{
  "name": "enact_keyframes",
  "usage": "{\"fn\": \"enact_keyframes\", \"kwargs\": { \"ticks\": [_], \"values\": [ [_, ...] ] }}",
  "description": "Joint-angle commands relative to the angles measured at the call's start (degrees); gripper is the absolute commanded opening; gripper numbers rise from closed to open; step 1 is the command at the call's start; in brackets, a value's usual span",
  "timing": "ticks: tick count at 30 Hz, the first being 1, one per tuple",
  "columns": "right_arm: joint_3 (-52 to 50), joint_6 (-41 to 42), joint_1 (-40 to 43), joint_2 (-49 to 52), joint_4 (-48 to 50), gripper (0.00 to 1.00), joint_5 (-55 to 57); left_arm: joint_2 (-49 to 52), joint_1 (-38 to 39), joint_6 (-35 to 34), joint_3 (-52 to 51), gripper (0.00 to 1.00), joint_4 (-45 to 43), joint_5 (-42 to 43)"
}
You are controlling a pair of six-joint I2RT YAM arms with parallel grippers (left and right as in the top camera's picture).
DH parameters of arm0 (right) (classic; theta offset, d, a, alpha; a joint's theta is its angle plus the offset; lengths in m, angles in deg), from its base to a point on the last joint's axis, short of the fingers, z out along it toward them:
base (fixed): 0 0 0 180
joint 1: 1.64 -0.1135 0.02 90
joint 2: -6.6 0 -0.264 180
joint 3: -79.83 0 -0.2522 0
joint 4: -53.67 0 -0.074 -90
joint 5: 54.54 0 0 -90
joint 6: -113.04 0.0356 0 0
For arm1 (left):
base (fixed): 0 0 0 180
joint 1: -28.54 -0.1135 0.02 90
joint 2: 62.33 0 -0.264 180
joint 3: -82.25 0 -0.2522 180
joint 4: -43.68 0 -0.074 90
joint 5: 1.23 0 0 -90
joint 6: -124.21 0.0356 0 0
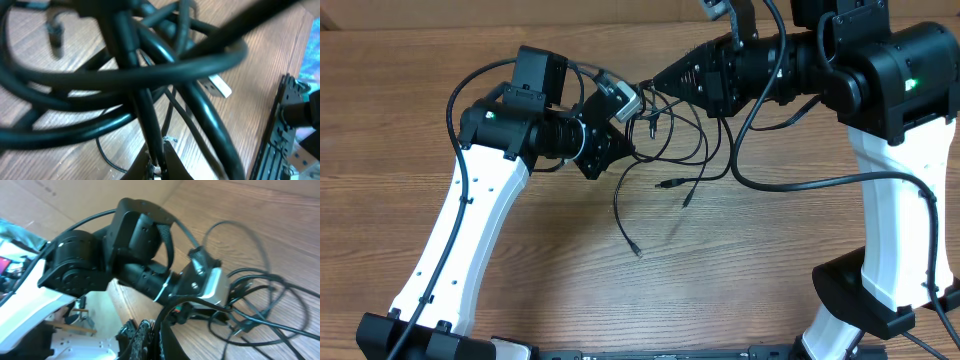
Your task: Untangle cables
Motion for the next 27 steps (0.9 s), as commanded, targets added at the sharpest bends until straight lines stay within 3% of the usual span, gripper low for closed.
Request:
{"fn": "enact_keyframes", "kwargs": {
  "ticks": [1,5,11,20,27],
  "values": [
    [1.6,0.4,0.0,-2.0,0.2,0.04,-4.5,-0.7,0.0,-3.8,-0.6,0.04,-2.1,0.8],
    [1.6,0.4,0.4,-2.0,-0.1,0.04,-0.4,-0.8,-0.2,-6.5,-0.6,0.05,-2.3,-3.8],
    [1.6,0.4,2.8,-2.0,-4.4,0.04,16.0,-5.4,-4.5,-14.3,-0.5,0.04,-3.6,-13.6],
    [1.5,3.2,6.6,-2.0,-4.7,0.04,25.7,-19.9,-21.2,-14.8,-0.5,0.04,-3.1,-11.3],
    [0.8,8.0,9.5,-1.9,-4.7,0.04,45.2,-24.4,-24.1,-13.6,0.8,0.04,-0.7,-10.5]
  ]
}}
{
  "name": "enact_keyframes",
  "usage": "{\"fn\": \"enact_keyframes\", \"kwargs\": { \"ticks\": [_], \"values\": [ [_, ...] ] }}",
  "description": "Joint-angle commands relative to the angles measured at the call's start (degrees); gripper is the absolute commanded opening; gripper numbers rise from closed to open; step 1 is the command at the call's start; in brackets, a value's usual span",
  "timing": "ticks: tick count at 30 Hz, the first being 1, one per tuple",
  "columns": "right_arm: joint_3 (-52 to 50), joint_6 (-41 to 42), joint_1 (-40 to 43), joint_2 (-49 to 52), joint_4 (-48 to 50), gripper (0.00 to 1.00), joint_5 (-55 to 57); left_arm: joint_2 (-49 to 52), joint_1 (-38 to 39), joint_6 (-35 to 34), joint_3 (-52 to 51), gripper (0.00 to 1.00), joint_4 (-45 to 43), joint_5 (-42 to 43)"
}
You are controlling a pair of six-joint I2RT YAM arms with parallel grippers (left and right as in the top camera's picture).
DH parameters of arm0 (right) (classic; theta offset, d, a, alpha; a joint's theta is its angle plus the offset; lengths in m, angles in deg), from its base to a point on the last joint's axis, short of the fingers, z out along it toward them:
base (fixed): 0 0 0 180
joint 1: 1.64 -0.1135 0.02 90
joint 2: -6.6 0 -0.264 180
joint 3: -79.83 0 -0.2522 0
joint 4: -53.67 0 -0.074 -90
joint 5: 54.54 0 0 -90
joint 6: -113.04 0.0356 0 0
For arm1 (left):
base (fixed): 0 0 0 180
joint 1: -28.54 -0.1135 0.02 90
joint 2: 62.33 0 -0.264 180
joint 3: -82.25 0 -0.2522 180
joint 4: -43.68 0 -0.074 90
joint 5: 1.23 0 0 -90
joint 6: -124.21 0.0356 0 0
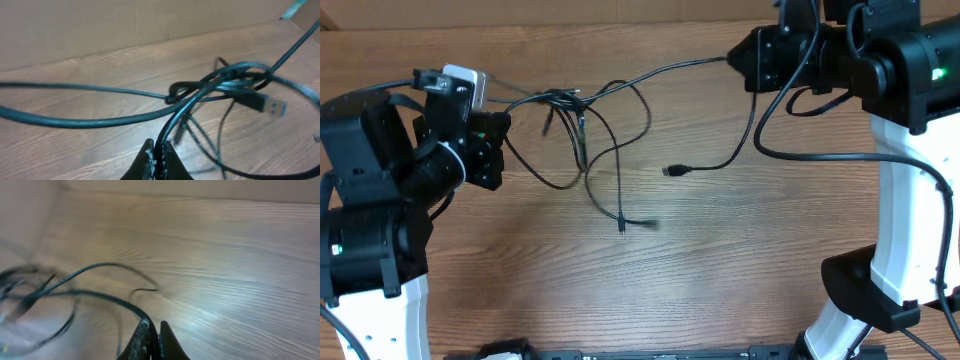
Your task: Untangle cables
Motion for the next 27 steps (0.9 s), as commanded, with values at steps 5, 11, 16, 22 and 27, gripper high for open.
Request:
{"fn": "enact_keyframes", "kwargs": {
  "ticks": [5,11,16,22,27],
  "values": [
    [-3.2,5.2,7.3,-1.9,0.6,0.04,21.3,-0.6,-1.0,0.3,6.6,0.04,4.4,-0.7],
    [-9.7,6.7,12.2,-1.9,2.5,0.04,23.8,-0.5,-1.0,1.6,15.6,0.04,8.9,3.2],
    [-13.2,8.5,15.1,-1.9,5.4,0.04,29.7,-0.5,-1.0,1.6,22.1,0.04,11.2,3.7],
    [-15.7,15.1,20.2,-1.7,6.3,0.04,39.2,-0.5,-1.0,1.7,29.5,0.04,13.7,3.4],
    [-18.3,19.5,26.6,-1.4,5.8,0.04,41.2,-0.5,-1.0,1.6,35.3,0.04,14.4,0.3]
  ]
}}
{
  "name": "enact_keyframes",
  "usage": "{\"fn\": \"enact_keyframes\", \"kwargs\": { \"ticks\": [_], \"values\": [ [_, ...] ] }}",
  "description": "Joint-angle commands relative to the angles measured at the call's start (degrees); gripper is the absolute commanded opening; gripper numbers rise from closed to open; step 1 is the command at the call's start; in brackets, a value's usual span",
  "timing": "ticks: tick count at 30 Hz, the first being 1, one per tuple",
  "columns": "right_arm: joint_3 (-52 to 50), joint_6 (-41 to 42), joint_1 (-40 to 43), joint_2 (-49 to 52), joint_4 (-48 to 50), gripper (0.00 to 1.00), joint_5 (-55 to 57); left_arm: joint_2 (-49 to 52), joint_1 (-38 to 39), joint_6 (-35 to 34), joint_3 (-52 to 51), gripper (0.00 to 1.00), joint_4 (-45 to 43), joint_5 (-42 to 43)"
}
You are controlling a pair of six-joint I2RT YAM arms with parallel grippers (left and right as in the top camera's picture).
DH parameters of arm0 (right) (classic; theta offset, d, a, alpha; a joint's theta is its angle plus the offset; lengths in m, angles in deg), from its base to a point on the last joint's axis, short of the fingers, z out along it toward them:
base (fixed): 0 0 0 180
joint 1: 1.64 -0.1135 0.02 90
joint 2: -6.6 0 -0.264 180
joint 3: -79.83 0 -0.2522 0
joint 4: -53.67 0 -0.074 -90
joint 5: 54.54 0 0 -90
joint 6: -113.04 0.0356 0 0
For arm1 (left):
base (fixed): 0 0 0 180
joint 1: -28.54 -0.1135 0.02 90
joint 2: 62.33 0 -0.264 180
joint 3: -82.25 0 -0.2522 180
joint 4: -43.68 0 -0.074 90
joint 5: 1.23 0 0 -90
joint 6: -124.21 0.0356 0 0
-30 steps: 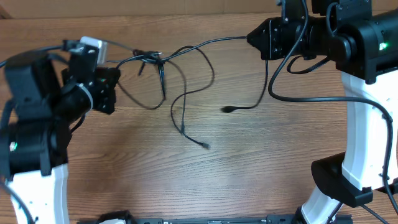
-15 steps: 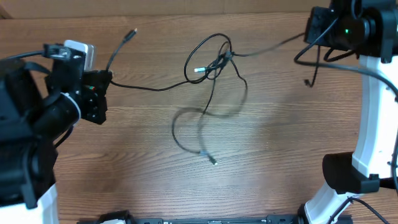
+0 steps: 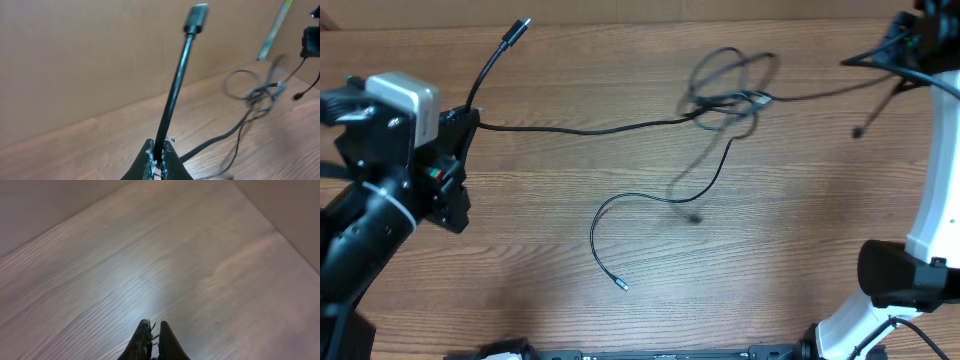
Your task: Untangle cables
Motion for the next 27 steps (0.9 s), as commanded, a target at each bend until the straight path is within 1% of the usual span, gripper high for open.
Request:
{"fn": "enact_keyframes", "kwargs": {
  "ticks": [1,9,11,13,14,15,17,19,20,21,23,25,27],
  "values": [
    [-1.9,4.8,5.1,-1.1,0.2,0.04,5.1,-0.5,-0.3,1.0,4.7,0.04,0.0,-3.4],
    [-4.5,4.7,13.1,-1.0,2.9,0.04,-0.7,-0.4,-0.3,1.0,10.4,0.04,-0.5,-9.7],
    [-5.5,3.9,14.6,-1.0,3.8,0.04,-5.2,-0.4,-0.3,1.0,10.8,0.04,-0.5,-9.4],
    [-5.9,-0.5,15.1,-1.0,5.0,0.04,-13.2,0.0,-0.3,1.0,10.8,0.04,-0.1,-7.1],
    [-5.9,-5.7,15.1,-1.0,6.2,0.11,-21.3,0.4,-0.3,1.0,10.8,0.04,0.3,-5.4],
    [-5.9,-9.4,15.1,-1.0,7.0,0.21,-27.0,0.9,-0.3,1.0,10.8,0.04,0.8,-4.4],
    [-5.8,-16.7,14.6,-1.0,7.9,0.46,-39.1,2.2,-0.3,1.0,10.8,0.04,1.8,-2.6],
    [-5.8,-23.0,13.9,-1.0,7.5,0.63,-48.1,3.7,-0.3,0.9,10.8,0.04,3.2,-1.3],
    [-5.8,-26.0,13.4,-1.0,6.9,0.69,-51.2,4.5,-0.3,0.5,10.8,0.04,3.8,-0.9],
    [-5.8,-27.9,13.0,-1.0,6.3,0.73,-53.2,5.4,-0.3,-0.3,10.8,0.04,4.2,-0.9],
    [-5.8,-32.0,11.6,-1.0,4.4,0.76,-57.9,7.3,-0.3,-2.6,10.8,0.04,4.5,-0.6],
    [-5.8,-35.8,9.4,-1.0,1.9,0.77,-60.9,9.7,-0.3,-4.3,10.8,0.04,4.5,3.0],
    [-5.8,-37.3,6.8,-1.0,0.3,0.77,-61.6,12.1,-0.3,-5.4,10.8,0.04,4.1,7.3]
  ]
}}
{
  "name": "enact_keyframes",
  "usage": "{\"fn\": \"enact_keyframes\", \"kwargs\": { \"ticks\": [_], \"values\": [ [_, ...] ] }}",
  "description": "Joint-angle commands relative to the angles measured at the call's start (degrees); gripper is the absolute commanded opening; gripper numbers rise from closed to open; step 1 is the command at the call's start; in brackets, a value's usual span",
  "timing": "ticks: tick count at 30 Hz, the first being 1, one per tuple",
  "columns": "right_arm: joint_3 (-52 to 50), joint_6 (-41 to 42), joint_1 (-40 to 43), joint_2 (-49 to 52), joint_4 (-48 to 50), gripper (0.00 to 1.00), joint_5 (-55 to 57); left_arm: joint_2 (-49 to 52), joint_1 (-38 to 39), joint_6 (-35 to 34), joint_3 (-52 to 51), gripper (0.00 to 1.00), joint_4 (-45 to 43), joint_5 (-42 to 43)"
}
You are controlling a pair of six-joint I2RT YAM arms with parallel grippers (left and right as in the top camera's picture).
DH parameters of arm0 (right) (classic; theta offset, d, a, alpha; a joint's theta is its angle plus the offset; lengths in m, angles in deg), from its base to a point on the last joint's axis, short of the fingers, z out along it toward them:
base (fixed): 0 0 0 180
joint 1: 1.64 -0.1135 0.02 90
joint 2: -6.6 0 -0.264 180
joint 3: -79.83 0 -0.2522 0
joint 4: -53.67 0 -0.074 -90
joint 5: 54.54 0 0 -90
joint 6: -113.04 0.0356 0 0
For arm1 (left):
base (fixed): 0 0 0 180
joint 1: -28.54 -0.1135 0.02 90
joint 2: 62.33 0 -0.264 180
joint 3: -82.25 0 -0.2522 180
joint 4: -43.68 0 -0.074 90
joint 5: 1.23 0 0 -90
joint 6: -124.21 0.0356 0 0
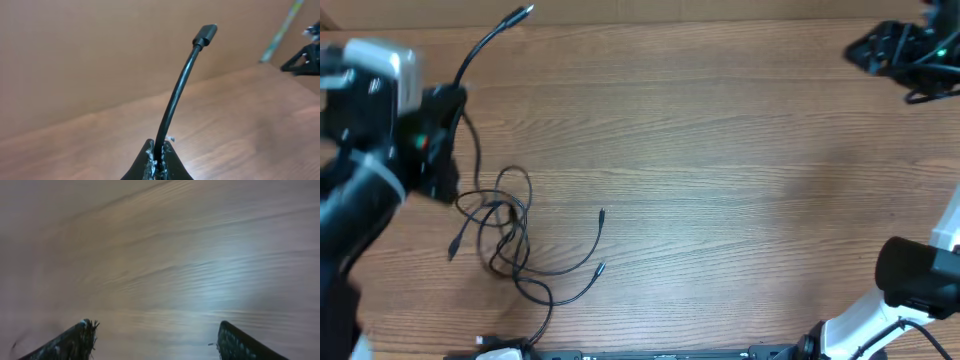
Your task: Untangle cables
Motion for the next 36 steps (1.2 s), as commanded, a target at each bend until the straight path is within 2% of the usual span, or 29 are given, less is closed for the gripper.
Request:
{"fn": "enact_keyframes", "kwargs": {
  "ticks": [1,8,12,15,21,24,26,32,33,34,35,36],
  "values": [
    [0.0,-9.2,-4.9,-1.0,-1.6,0.78,-9.6,4.7,-0.3,-4.1,0.5,0.04,-0.8,9.7],
    [0.0,-9.2,-18.1,-1.0,-1.6,0.81,-8.9,14.1,-0.3,-9.6,0.5,0.04,-5.5,24.5],
    [0.0,-7.3,-24.6,-1.0,-0.8,0.84,-6.4,18.0,0.1,-18.9,0.5,0.04,-15.1,32.8],
    [-0.2,-5.9,-28.7,-0.9,0.5,0.84,-3.9,19.5,1.5,-28.5,0.5,0.04,-26.8,36.6],
    [-5.2,-6.5,-32.9,-0.9,5.3,0.84,-6.2,19.8,2.7,-46.2,0.5,0.04,-48.9,38.5],
    [-11.4,-9.7,-34.7,-0.9,8.8,0.84,-9.1,20.5,2.1,-56.0,0.5,0.04,-60.6,40.5],
    [-15.8,-11.1,-35.7,-0.9,12.3,0.84,-11.0,20.9,2.2,-60.3,0.5,0.04,-65.6,41.0],
    [-24.1,-10.8,-36.5,-0.9,26.7,0.80,-22.3,22.0,2.2,-61.8,0.5,0.04,-67.1,41.7],
    [-24.7,-10.5,-36.5,-0.9,28.4,0.73,-24.0,22.3,2.4,-61.7,0.5,0.04,-67.1,41.7],
    [-25.2,-10.4,-36.7,-0.9,29.5,0.43,-25.3,22.4,2.5,-61.7,0.5,0.04,-67.2,41.7],
    [-25.3,-10.4,-36.8,-0.9,30.0,0.04,-25.8,22.7,2.5,-61.7,0.5,0.04,-67.2,41.7],
    [-25.3,-10.4,-36.9,-0.7,30.1,0.04,-25.6,22.8,2.5,-61.5,0.5,0.04,-67.2,41.7]
  ]
}}
